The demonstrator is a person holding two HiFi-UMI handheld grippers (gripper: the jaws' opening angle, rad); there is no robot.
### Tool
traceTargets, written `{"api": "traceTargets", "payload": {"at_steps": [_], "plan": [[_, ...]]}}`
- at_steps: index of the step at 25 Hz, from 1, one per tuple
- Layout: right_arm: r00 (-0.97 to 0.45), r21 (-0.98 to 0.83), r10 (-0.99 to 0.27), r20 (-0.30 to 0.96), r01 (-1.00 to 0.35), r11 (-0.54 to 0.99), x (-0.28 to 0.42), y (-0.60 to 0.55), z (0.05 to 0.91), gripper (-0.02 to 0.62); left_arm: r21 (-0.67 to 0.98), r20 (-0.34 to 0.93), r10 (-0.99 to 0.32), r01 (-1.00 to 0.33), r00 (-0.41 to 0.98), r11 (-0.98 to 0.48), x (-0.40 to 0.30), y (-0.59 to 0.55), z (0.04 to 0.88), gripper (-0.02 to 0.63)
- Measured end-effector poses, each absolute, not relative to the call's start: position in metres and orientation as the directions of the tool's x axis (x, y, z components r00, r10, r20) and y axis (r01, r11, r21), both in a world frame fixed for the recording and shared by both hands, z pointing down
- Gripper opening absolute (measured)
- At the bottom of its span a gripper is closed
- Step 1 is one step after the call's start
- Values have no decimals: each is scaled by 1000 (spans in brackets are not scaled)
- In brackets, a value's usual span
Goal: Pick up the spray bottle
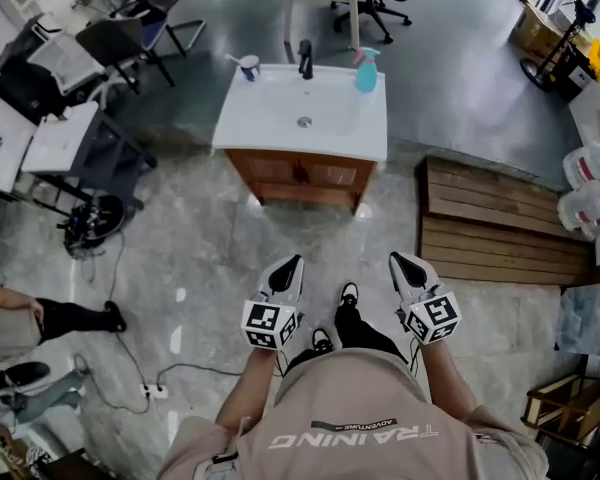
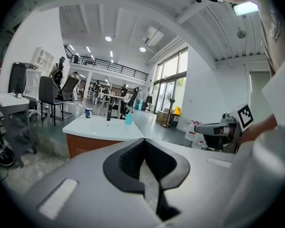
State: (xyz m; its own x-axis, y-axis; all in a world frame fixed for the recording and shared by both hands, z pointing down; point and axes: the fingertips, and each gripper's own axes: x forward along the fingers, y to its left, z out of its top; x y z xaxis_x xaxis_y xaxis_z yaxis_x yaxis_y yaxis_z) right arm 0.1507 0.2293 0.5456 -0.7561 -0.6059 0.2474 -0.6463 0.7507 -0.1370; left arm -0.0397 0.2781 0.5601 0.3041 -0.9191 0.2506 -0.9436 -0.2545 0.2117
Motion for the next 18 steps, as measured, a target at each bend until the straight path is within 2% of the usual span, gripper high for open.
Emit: {"api": "traceTargets", "payload": {"at_steps": [5, 9, 13, 18], "plan": [[-762, -157, -616, 200, -645, 748, 148, 156, 535, 2, 163, 264, -923, -956, 280, -244, -50, 221, 538, 15], [-776, -210, -607, 171, -631, 747, 144, 99, 532, 2, 147, 212, -946, -965, 245, -218, -62, 173, 504, 15], [-798, -157, -579, 169, -601, 784, 128, 59, 528, 2, 123, 212, -962, -981, 171, -147, -87, 134, 492, 15], [-830, -149, -531, 171, -554, 819, 112, 22, 531, 2, 128, 236, -959, -983, 158, -131, -86, 107, 502, 15]]}}
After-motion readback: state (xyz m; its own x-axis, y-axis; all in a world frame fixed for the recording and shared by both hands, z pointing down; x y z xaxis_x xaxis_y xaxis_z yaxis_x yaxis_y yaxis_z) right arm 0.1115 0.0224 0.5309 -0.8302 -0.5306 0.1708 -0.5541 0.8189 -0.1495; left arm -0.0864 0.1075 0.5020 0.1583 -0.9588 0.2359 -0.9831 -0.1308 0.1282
